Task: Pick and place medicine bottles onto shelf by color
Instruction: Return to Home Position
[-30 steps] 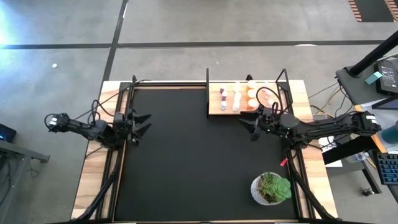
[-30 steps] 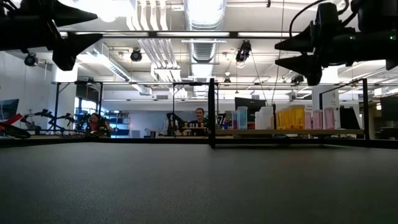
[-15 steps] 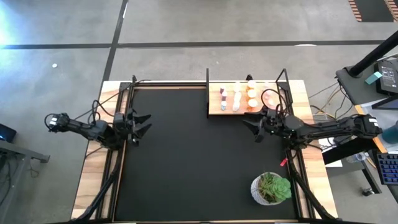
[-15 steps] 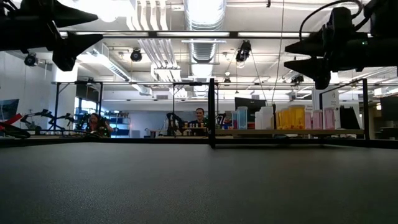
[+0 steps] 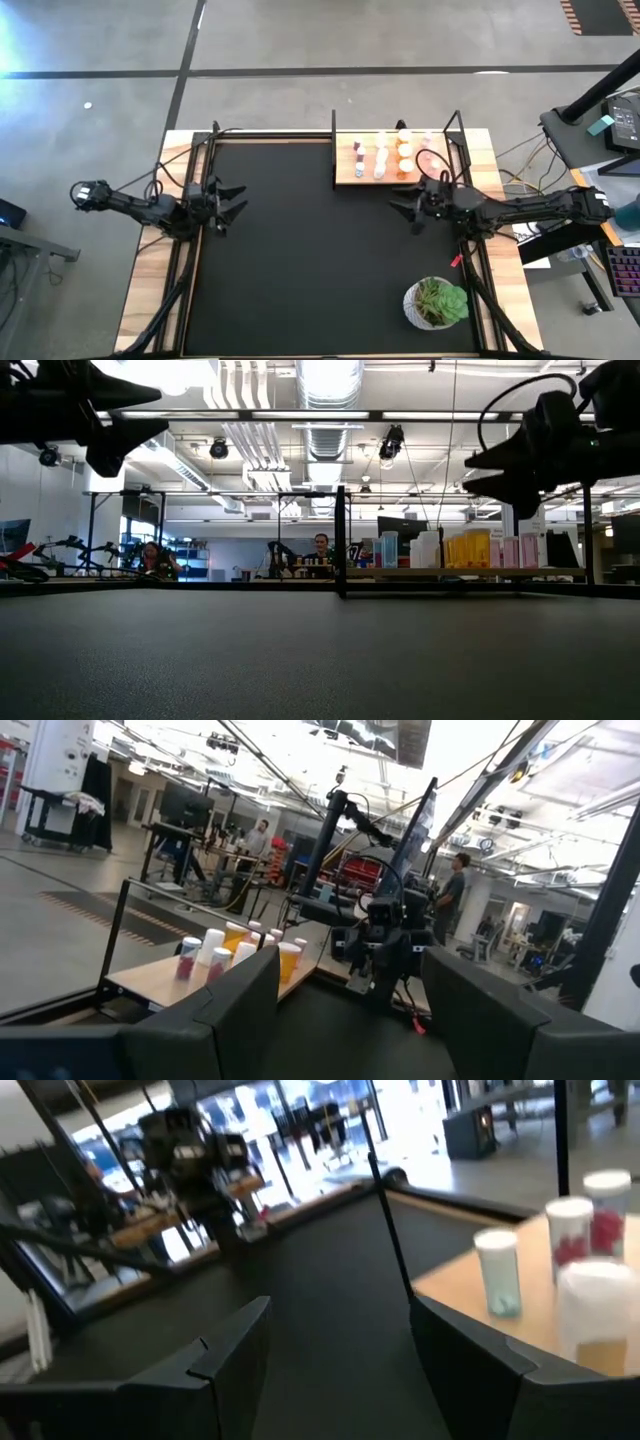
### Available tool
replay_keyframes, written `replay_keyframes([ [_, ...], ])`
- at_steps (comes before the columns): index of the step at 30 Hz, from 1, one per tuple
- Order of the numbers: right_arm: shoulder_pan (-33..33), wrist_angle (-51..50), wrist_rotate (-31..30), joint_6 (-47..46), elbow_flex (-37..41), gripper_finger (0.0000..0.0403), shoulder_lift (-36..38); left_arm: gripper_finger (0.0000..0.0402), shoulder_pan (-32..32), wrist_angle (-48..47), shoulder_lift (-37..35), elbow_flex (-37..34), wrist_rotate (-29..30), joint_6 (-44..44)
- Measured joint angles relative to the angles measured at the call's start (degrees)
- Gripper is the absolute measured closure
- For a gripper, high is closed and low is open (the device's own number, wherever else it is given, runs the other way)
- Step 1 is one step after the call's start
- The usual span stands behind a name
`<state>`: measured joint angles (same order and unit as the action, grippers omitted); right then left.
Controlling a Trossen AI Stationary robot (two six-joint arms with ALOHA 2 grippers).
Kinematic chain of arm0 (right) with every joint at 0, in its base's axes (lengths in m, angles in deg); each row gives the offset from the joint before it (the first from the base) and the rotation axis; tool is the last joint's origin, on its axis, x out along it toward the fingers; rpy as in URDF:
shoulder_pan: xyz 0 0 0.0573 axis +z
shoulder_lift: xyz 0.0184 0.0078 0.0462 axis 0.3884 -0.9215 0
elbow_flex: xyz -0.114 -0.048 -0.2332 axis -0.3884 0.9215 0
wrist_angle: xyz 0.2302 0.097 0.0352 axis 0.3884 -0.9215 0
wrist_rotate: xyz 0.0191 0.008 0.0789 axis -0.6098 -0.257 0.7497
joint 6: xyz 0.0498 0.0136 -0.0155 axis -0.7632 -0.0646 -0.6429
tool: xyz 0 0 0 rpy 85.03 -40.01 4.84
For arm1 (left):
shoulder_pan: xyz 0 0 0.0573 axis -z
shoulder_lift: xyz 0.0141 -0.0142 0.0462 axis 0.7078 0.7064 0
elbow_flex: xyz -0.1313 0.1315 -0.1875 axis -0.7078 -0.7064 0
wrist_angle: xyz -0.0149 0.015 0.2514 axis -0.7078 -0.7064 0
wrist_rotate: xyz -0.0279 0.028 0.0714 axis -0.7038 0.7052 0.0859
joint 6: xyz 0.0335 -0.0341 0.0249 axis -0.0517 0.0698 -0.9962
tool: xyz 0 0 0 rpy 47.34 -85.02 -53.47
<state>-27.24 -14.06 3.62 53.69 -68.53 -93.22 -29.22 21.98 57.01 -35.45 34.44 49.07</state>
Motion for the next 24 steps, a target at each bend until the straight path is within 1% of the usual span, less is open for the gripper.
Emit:
replay_keyframes([
  [7,0.0,-4.74,0.0,0.01,0.0,0.0174,-0.04,0.0173,0.0,0.04,1.52,-0.04,0.0,0.0],
  [19,0.0,-5.23,-0.07,0.02,0.02,0.0174,0.04,0.0173,0.0,0.04,3.84,-0.07,-0.01,-0.01],
  [24,0.0,-8.36,-0.16,0.02,0.02,0.0174,5.14,0.0173,0.0,0.01,4.9,-0.09,-0.04,-0.02],
])
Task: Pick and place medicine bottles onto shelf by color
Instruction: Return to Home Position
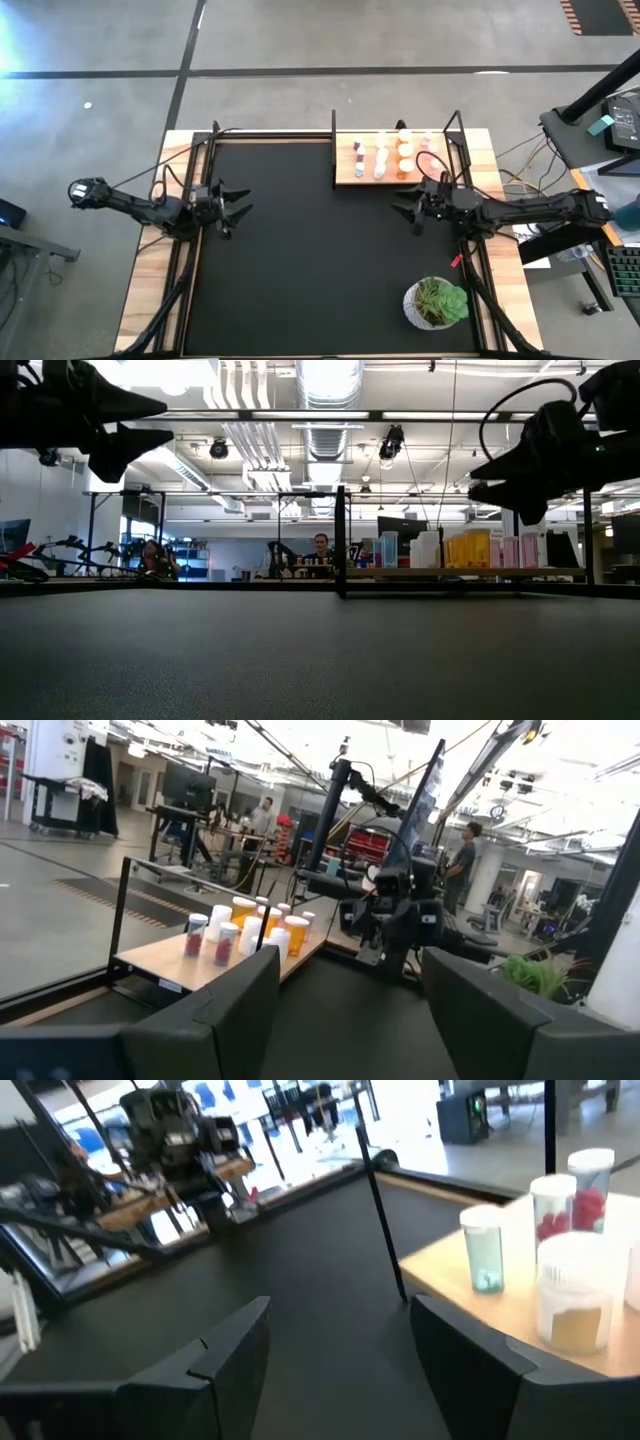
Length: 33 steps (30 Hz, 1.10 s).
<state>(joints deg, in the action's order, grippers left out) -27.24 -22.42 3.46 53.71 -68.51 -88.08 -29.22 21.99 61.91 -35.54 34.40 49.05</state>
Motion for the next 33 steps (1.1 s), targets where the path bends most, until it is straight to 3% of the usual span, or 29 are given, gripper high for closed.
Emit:
replay_keyframes([
  [18,-0.02,-3.63,0.11,0.0,0.04,0.0174,25.82,0.0173,0.0,0.02,3.58,0.0,0.0,0.01],
  [33,-0.03,-4.09,0.05,0.0,0.04,0.0174,21.48,0.0173,0.0,0.0,5.96,0.0,0.0,0.01],
])
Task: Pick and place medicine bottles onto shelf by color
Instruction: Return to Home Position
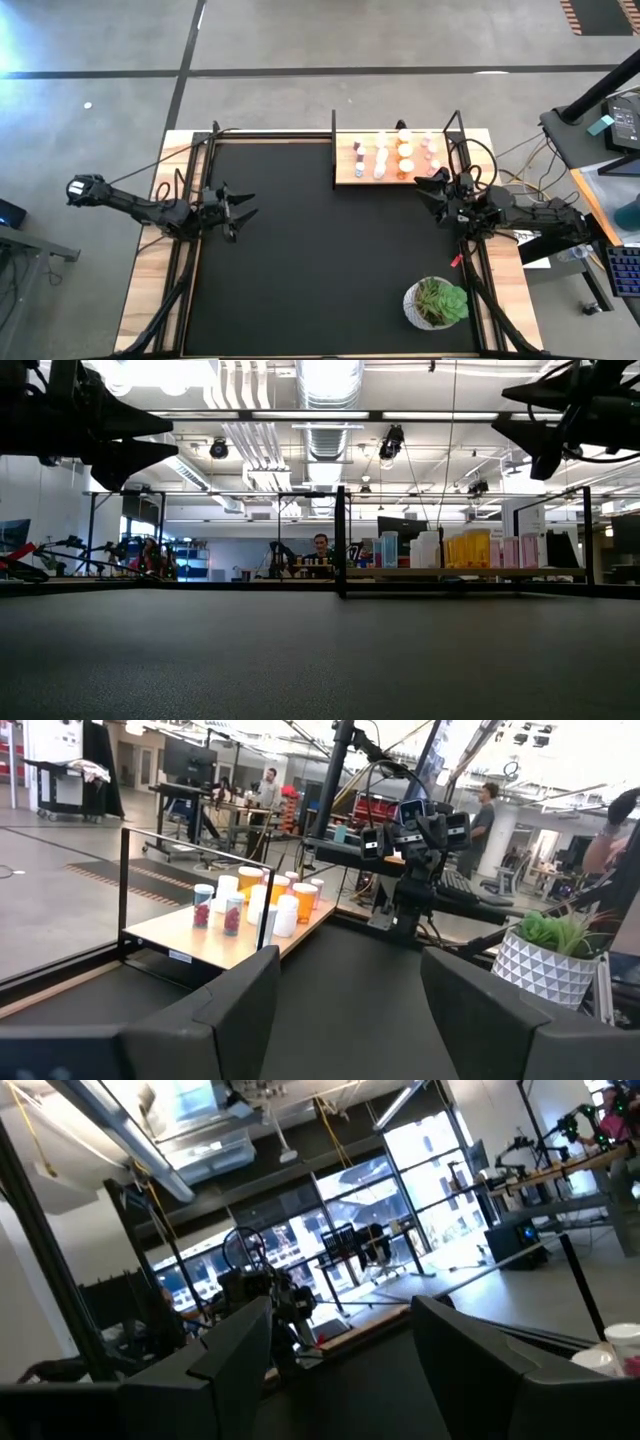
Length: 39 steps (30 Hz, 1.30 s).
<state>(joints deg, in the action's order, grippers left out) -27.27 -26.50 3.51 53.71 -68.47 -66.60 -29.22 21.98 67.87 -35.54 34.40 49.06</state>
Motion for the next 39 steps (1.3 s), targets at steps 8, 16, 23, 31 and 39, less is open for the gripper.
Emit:
replay_keyframes([
  [8,-0.01,-0.84,0.02,0.0,0.0,0.0174,-0.85,0.0173,0.0,0.02,1.19,0.0,0.0,0.0],
  [16,-0.01,-0.79,0.02,0.0,0.0,0.0174,-0.85,0.0173,0.0,0.05,2.61,0.0,0.0,0.0],
  [23,-0.01,-0.79,0.02,0.0,0.0,0.0174,-0.85,0.0173,0.0,0.04,3.94,0.0,0.0,0.01],
  [31,-0.01,-0.79,0.02,0.0,0.0,0.0174,-0.85,0.0173,0.0,0.06,5.71,0.0,0.0,0.01],
  [39,0.01,-0.79,0.02,0.0,0.0,0.0174,-0.85,0.0173,0.0,0.06,8.24,0.0,0.0,-0.01],
])
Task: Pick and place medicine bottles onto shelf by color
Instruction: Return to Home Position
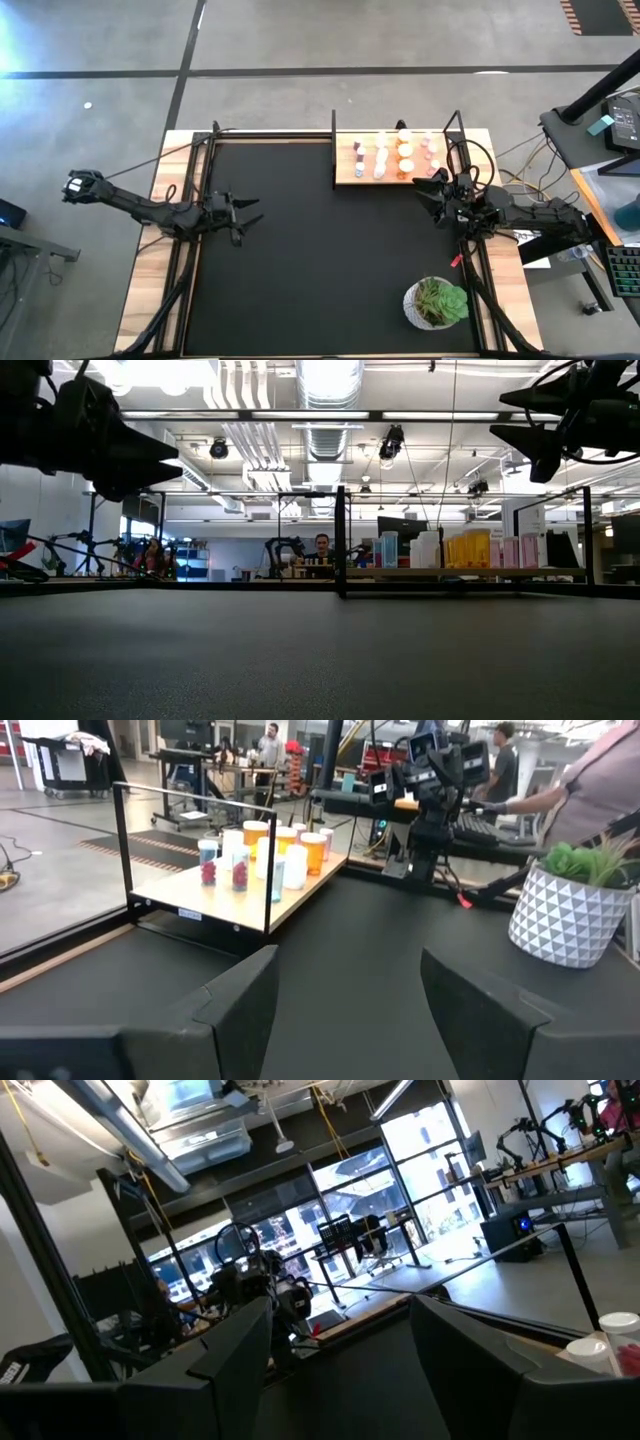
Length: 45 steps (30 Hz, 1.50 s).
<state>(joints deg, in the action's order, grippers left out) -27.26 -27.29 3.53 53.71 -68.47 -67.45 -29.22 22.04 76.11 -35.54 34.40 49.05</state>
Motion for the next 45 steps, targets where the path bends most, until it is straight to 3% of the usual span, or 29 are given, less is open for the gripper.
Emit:
replay_keyframes([
  [16,0.0,0.02,-0.02,0.0,0.0,0.0174,0.0,0.0173,0.0,0.12,7.25,-0.02,-0.02,0.0],
  [45,0.0,0.02,-0.02,0.0,0.0,0.0174,0.0,0.0173,-0.02,0.0,28.04,-0.07,-0.02,0.0],
])
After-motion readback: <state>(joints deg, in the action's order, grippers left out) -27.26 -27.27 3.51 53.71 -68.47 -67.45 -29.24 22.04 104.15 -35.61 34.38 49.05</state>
